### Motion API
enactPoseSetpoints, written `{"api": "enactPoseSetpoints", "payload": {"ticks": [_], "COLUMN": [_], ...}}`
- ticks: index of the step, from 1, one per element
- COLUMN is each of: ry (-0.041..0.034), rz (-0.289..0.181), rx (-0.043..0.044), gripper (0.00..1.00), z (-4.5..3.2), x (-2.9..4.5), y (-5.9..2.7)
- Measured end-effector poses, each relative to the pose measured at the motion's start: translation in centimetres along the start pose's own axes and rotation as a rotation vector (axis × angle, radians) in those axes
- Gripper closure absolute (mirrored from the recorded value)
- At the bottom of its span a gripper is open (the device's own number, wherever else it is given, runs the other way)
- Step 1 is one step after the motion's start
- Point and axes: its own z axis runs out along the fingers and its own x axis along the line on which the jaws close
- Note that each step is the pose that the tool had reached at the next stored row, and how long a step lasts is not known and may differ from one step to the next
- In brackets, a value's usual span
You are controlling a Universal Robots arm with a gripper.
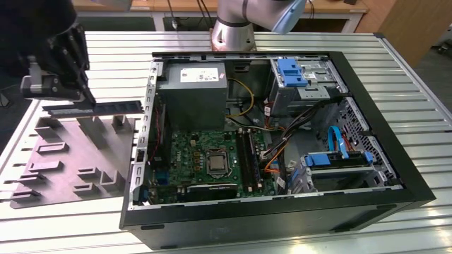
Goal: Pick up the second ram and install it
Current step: 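Pick up the second ram and move it above second insertion slot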
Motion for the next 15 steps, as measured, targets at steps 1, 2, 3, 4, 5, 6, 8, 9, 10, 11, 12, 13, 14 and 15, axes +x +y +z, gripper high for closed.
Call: {"api": "enactPoseSetpoints", "payload": {"ticks": [1,2,3,4,5,6,8,9,10,11,12,13,14,15], "ry": [0.0001,0.0,0.0,0.0001,0.0001,0.0001,0.0,0.0,0.0001,0.0001,0.0001,0.0,0.0,0.0], "rz": [0.0,0.0,0.0,0.0,0.0,0.0,0.0,0.0,0.0,0.0,0.0,0.0,0.0,0.0], "rx": [0.0,0.0,0.0,0.0,-0.0001,-0.0001,0.0,0.0,0.0,0.0,0.0,0.0,0.0,0.0001], "gripper": [0.89,0.89,0.89,0.89,0.89,0.89,0.89,0.89,0.89,0.89,0.89,0.89,0.89,0.89], "z": [-0.01,-0.02,-0.04,-0.05,-0.06,-0.07,-0.08,-0.09,-0.1,-0.11,-0.11,-0.12,-0.12,-0.13], "x": [0.01,0.02,0.04,0.05,0.06,0.07,0.09,0.1,0.11,0.12,0.13,0.15,0.16,0.17], "y": [-0.38,-0.76,-1.18,-1.55,-1.91,-2.27,-3.01,-3.39,-3.79,-4.17,-4.56,-4.97,-5.37,-5.77]}}
